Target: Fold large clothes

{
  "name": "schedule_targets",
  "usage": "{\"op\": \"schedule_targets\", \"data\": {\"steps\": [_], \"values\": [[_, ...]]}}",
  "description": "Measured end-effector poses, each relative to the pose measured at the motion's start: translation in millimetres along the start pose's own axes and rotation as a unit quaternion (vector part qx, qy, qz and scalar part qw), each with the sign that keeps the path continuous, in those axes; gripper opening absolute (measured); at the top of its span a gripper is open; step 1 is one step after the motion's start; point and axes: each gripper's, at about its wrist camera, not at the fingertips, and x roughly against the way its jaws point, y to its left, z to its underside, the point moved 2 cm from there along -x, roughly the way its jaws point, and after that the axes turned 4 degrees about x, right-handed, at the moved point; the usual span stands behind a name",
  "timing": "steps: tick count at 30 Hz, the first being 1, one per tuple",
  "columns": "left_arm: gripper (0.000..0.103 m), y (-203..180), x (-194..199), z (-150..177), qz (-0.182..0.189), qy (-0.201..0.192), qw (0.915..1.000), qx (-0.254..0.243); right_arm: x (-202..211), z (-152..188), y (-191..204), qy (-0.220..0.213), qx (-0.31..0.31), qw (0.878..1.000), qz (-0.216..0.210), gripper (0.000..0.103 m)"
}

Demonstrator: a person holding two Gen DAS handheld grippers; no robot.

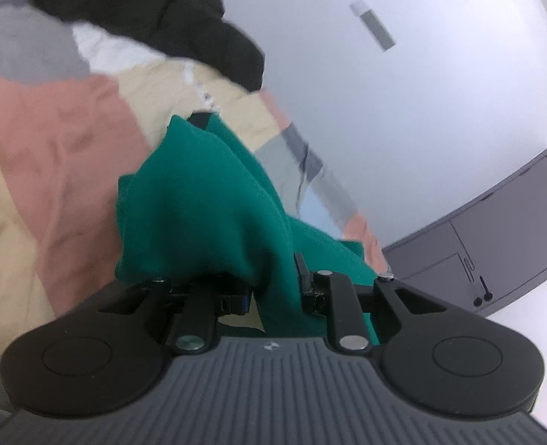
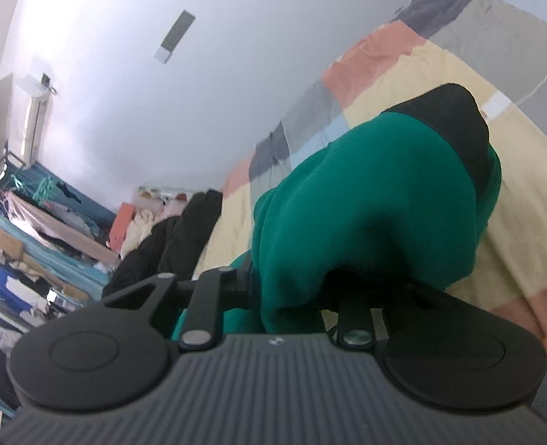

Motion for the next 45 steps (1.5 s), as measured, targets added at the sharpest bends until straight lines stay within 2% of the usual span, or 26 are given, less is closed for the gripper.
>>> {"op": "schedule_targets", "data": {"steps": [1,3,4,5,8,10,12,13,15,17,20,24,28,31,35,41,43,45], "values": [[0.026,0,0,-1,0.002,0.007,1.0000,-0.001,-1,2,-4,0.000,-0.006,1.000,0.005,0.029],[0.039,-1,0,-4,0.015,0.011,0.9998,0.003,-2,3,-6,-0.005,-0.017,1.000,0.005,0.030],[0.054,0,2,-5,0.026,0.012,0.9995,0.013,-1,4,-7,-0.008,-0.024,1.000,0.000,0.030],[0.062,1,5,-7,0.044,0.009,0.9987,0.023,0,3,-8,-0.010,-0.032,0.999,-0.006,0.031],[0.069,-6,8,-12,0.071,-0.008,0.9970,0.029,-1,-2,-7,-0.009,-0.050,0.998,-0.023,0.038],[0.074,-11,7,-20,0.092,-0.024,0.9950,0.031,-3,-7,-2,-0.016,-0.051,0.998,-0.039,0.053],[0.075,-19,-6,-34,0.103,-0.035,0.9937,0.024,-10,-13,7,-0.023,-0.041,0.998,-0.042,0.062],[0.075,-23,-11,-41,0.099,-0.042,0.9941,0.017,-16,-18,14,-0.027,-0.029,0.998,-0.038,0.063],[0.075,-33,-18,-54,0.116,-0.058,0.9915,-0.005,-26,-27,22,-0.037,-0.012,0.999,-0.036,0.063],[0.075,-43,-25,-66,0.118,-0.073,0.9898,-0.033,-36,-37,31,-0.047,0.006,0.998,-0.039,0.063],[0.076,-49,-46,-84,0.097,-0.075,0.9911,-0.053,-55,-52,40,-0.057,0.031,0.997,-0.040,0.065],[0.076,-45,-78,-97,0.075,-0.071,0.9927,-0.062,-93,-64,38,-0.037,0.055,0.998,-0.014,0.068],[0.076,-43,-93,-107,0.058,-0.087,0.9907,-0.087,-120,-71,31,-0.029,0.062,0.998,0.006,0.067],[0.076,-41,-89,-111,0.047,-0.103,0.9878,-0.106,-131,-75,28,-0.032,0.079,0.996,0.005,0.067],[0.082,-28,-65,-110,0.009,-0.134,0.9828,-0.127,-140,-73,21,-0.031,0.091,0.995,0.004,0.068],[0.082,10,-79,-112,-0.049,-0.082,0.9910,-0.094,-145,-83,17,-0.024,0.080,0.997,-0.001,0.069],[0.082,17,-83,-114,-0.034,-0.074,0.9940,-0.073,-138,-85,16,-0.017,0.075,0.997,-0.007,0.068],[0.082,19,-87,-115,-0.021,-0.069,0.9954,-0.064,-131,-88,19,-0.001,0.113,0.993,0.017,0.067]]}}
